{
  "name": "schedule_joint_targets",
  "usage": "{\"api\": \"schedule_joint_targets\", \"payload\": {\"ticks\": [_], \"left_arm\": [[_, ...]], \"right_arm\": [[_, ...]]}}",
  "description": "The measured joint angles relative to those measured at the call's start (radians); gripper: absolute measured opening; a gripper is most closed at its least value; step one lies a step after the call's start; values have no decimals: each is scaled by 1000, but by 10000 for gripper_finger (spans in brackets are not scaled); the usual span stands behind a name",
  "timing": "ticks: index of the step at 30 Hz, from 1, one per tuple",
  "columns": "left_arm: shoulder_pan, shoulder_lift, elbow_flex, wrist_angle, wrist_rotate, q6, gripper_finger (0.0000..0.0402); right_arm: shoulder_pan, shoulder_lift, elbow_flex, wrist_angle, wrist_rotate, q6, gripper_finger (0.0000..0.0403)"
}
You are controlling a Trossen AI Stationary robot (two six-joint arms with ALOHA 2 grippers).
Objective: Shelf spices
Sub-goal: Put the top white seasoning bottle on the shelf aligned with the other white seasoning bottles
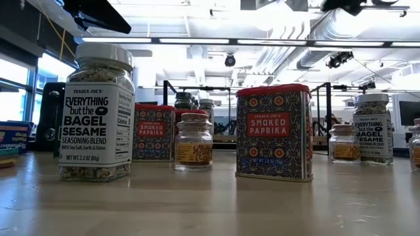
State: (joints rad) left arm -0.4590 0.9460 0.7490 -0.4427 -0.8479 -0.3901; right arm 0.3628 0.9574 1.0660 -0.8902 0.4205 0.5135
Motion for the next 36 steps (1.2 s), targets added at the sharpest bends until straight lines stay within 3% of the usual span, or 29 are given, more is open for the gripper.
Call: {"api": "schedule_joint_targets", "payload": {"ticks": [9, 12, 15, 22, 24, 29, 36], "left_arm": [[0, 0, 0, 0, -2, 0, 3], [0, 0, 0, 0, -4, 0, 3], [0, 0, 0, 0, -4, 0, 3], [0, 0, 0, -1, -3, 0, 3], [0, 0, 0, -1, -1, -1, 3], [0, 0, 0, 0, -1, -2, 3], [0, 0, 0, -1, 0, -1, 3]], "right_arm": [[69, 75, 0, -254, 40, 184, 183], [50, 109, 0, -242, 147, 161, 214], [8, 125, 0, -242, 193, 215, 229], [6, 128, 0, -338, 14, 325, 266], [42, 128, 0, -383, 15, 408, 271], [196, 130, -42, -354, 167, 559, 273], [413, 152, -246, -211, 393, 790, 273]]}}
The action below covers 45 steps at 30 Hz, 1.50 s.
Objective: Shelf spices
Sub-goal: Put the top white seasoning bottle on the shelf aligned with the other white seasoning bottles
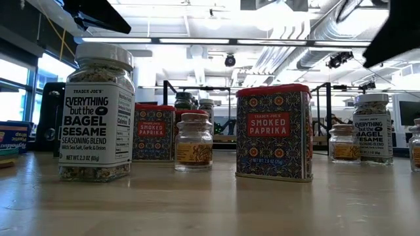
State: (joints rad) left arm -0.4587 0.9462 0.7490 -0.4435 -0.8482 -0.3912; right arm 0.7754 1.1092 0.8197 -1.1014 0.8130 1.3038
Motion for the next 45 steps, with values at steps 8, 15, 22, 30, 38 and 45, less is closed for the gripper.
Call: {"api": "schedule_joint_targets", "payload": {"ticks": [8, 15, 22, 30, 38, 45], "left_arm": [[0, 0, 0, 0, 0, -9, 3], [0, 0, 0, 0, 0, -24, 3], [0, 0, 0, 3, 0, -26, 3], [0, 0, 0, 8, 0, -26, 3], [0, 0, 0, 35, -8, 5, 3], [0, 0, 0, 56, -8, 36, 3]], "right_arm": [[76, 120, -155, 59, 160, 229, 273], [76, 204, -213, 75, 189, 363, 273], [76, 245, -266, 138, 193, 452, 272], [42, 252, -263, 194, 231, 444, 190], [-146, 189, -126, 196, 252, 96, 190], [-468, 67, -50, 669, -20, -829, 190]]}}
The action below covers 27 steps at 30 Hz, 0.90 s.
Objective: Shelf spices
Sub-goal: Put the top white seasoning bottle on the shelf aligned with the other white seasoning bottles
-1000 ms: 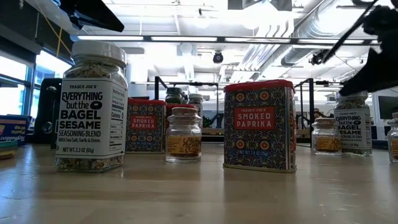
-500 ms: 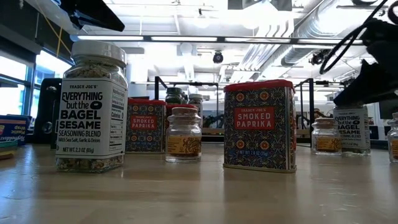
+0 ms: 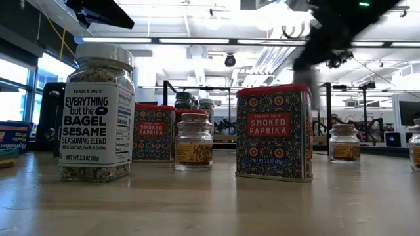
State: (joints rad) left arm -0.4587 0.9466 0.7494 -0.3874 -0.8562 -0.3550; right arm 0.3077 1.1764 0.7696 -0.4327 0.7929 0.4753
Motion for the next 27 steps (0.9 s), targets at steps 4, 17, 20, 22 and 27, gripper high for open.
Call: {"api": "schedule_joint_targets", "payload": {"ticks": [4, 17, 20, 22, 27], "left_arm": [[0, 0, 0, -2, 0, 0, 3], [0, 0, 0, -3, 0, 0, 3], [0, 0, 0, -3, 0, 0, 3], [0, 0, 0, -3, 1, -2, 3], [0, 0, 0, -3, 10, -9, 3]], "right_arm": [[-246, 1, -16, 385, -409, -403, 190], [-717, 421, 82, 816, -1065, -528, 190], [-735, 518, 163, 815, -1092, -548, 190], [-741, 570, 219, 799, -1094, -564, 190], [-756, 664, 338, 707, -1097, -599, 190]]}}
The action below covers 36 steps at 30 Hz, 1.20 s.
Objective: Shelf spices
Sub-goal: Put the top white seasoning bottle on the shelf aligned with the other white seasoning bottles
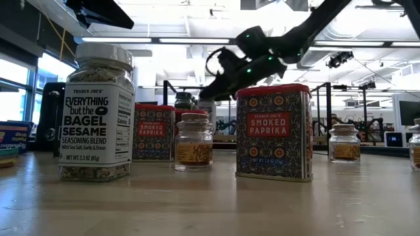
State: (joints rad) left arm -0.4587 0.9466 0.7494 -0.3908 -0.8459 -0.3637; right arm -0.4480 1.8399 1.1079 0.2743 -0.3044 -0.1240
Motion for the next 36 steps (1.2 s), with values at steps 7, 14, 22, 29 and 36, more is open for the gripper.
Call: {"api": "schedule_joint_targets", "payload": {"ticks": [7, 14, 22, 29, 36], "left_arm": [[0, 0, 0, -1, 6, -2, 3], [0, 0, 0, 0, 6, -1, 3], [0, 0, 0, 0, 6, -1, 3], [0, 0, 0, 0, 6, -2, 3], [0, 0, 0, -1, 6, -1, 3]], "right_arm": [[-13, 39, 45, -22, 73, -18, 243], [-17, 37, 45, -21, 86, -98, 253], [-17, -8, 44, -21, 86, -132, 255], [0, -125, 44, -146, 79, -71, 255], [120, -156, -20, -317, 66, -56, 229]]}}
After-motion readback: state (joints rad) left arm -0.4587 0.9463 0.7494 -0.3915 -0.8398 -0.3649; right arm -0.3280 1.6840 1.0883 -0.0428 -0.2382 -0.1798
